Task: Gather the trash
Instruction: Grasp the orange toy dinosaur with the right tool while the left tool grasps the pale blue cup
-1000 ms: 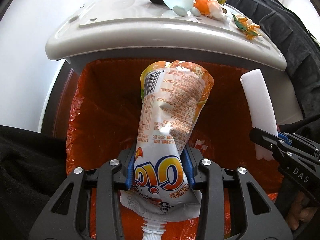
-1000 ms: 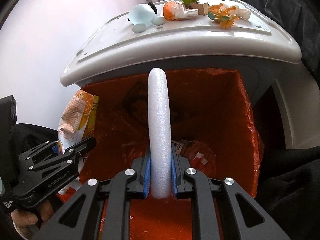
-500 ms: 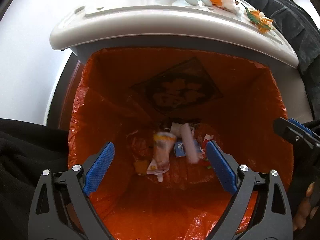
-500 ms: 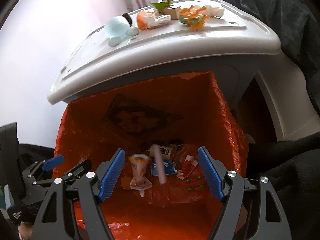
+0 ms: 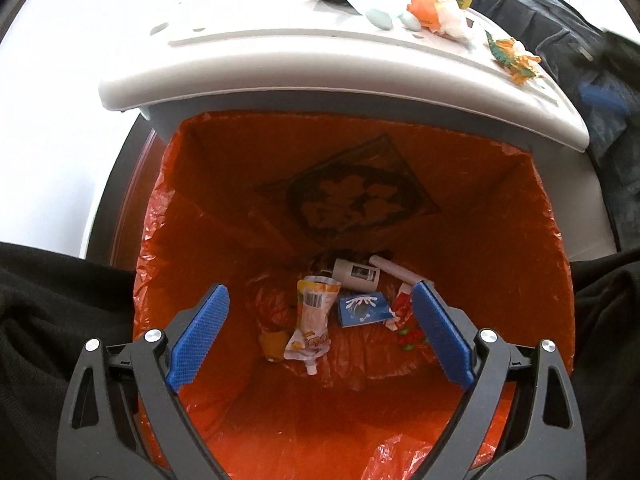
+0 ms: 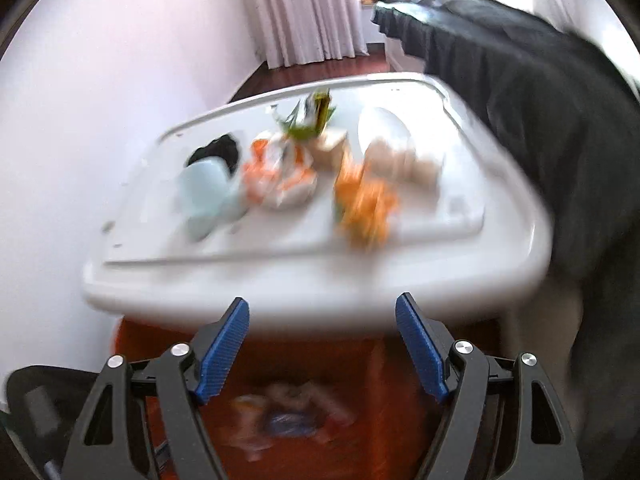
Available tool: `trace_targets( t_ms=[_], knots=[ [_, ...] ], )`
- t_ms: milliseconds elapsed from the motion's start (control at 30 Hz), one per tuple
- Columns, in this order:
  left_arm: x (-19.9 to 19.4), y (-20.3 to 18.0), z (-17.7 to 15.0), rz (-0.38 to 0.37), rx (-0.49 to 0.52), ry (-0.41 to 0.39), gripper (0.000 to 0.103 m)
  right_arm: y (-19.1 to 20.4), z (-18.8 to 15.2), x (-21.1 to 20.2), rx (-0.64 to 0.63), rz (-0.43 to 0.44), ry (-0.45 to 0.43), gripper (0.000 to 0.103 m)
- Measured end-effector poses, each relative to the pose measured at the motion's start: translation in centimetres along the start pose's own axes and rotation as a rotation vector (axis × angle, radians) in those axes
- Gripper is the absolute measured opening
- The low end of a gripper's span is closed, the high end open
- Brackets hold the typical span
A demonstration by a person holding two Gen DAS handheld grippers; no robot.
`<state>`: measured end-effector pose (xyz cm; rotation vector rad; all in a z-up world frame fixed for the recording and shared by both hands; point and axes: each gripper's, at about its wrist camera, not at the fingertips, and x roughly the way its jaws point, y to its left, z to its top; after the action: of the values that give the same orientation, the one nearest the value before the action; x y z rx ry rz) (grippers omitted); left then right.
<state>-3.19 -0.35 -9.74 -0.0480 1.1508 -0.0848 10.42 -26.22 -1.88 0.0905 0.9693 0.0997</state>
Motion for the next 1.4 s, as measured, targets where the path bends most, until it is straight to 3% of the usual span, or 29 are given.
trace_targets(
  t_ms=[133,333,400,467,633,733,900,1000,1100,1267,1400],
  knots=[
    [-0.1,-0.1,0.0,-0.001,0.012,-0.013,0.090,-0.2,4.7,3.4,-0.136,-0.071,0.042,0.081],
    [0.2,-0.2,0.4,-0.014,0.009,-0.012,0.090,0.1,5.4,9.5,-0.185,-0.105,0.076,0.081],
    [0.5,-0.3,0.5,-0.027,0.005,0.003,0.090,-0.2,5.1,10.4,-0.145,-0.097,0.037,0.076],
    [0.6,-0.5,0.6,-0.029,0.006,0.007,0.090,-0.5,5.2,10.4,-0.108,-0.093,0.019,0.054],
    [0.3,-0.7,0.6,-0.027,0.007,-0.007,0.090,-0.4,4.5,9.9,-0.091,-0.119,-0.009,0.054],
    [0.1,-0.5,0.4,-0.025,0.004,-0.021,0.090,-1.3,4.6,9.1,-0.023,-0.068,0.008,0.054],
    [-1.2,-0.3,1.0,-0.043,-0.006,-0.061,0.090,-3.8,5.4,2.8,0.234,0.145,-0.091,0.054],
    [-2.8,-1.1,2.8,-0.052,0.046,-0.116,0.090,-4.6,4.2,-1.9,0.293,0.215,-0.191,0.054],
    [-3.8,-2.3,5.7,-0.069,0.111,-0.164,0.090,-5.2,2.8,-3.9,0.293,0.201,-0.244,0.054],
    [-3.6,-4.4,13.1,-0.089,0.240,-0.248,0.091,-5.8,2.5,-4.1,0.284,0.193,-0.241,0.054],
    [-1.2,-5.2,18.6,-0.105,0.357,-0.230,0.091,-6.4,3.0,-3.7,0.302,0.198,-0.234,0.054]
  ],
)
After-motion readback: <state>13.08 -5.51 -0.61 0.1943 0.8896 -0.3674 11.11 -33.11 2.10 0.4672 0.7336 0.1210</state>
